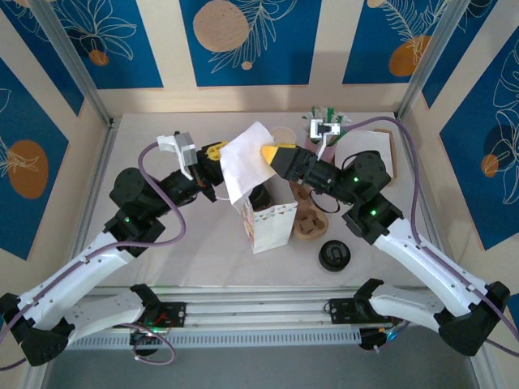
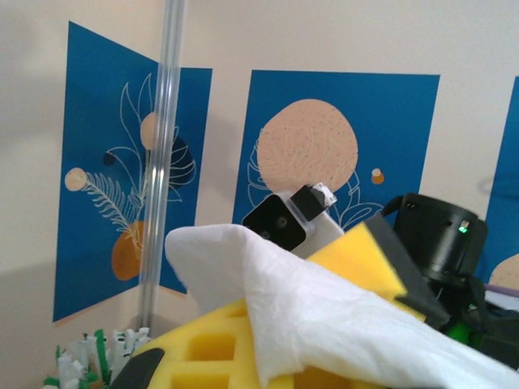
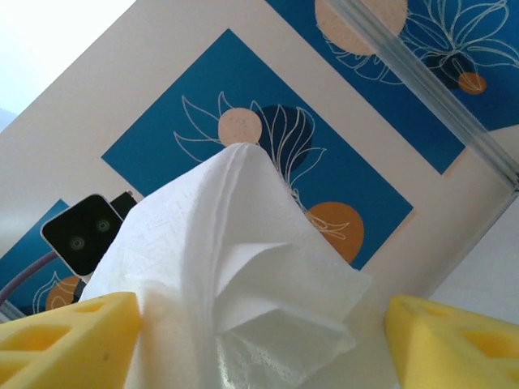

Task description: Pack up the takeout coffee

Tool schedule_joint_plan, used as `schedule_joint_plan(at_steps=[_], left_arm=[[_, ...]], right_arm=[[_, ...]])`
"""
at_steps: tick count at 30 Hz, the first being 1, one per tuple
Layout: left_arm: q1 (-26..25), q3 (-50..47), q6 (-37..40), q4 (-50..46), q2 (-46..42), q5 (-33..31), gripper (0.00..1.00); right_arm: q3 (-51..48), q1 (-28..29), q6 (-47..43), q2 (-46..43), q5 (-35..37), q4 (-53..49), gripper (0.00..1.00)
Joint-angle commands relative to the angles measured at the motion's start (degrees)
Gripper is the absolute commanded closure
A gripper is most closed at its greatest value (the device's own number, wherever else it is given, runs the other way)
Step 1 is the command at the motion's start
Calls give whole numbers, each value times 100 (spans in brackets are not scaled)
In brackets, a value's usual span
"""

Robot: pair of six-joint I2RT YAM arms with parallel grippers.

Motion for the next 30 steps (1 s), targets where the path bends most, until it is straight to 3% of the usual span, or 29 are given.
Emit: schedule_joint_plan(at_steps=[1,7,12,18,23,30], left_arm=[[-58,200,-279,345,-64,170,100],[-49,220,-572,568,7,354,100],[-51,235,-710,647,37,415,100],[-58,209,-637,565,15,361,99],[-49,207,-614,504,38,357,97],[-57,67,-425,359,4,300,43]], right_arm=[[91,118,-176,-43,-307,474,26],[162,298,-470,-67,-552,532,44],[227,391,-738,-164,-309,256,63],[195,400,-923,-331,-240,156,99],[158,414,-997,-446,-249,134,100],[187,427,-1323,-721,18,-338,100]])
